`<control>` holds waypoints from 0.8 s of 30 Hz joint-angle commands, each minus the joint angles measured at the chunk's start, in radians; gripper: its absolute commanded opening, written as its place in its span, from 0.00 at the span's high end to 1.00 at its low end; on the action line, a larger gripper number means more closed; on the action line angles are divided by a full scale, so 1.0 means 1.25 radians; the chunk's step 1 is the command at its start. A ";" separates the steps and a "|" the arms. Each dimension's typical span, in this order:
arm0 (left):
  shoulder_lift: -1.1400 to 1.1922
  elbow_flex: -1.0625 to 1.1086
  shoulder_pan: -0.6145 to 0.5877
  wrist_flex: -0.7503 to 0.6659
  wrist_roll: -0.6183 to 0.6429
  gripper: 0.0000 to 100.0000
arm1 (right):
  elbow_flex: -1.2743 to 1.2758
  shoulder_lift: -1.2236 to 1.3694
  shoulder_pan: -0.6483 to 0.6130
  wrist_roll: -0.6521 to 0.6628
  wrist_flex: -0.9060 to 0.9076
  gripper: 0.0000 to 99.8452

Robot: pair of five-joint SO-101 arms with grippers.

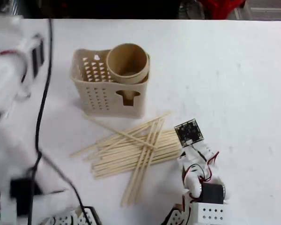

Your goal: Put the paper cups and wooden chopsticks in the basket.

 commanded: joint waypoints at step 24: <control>-0.681 1.781 -0.100 -0.886 -0.080 0.86 | -0.384 0.209 -0.061 0.140 0.069 0.88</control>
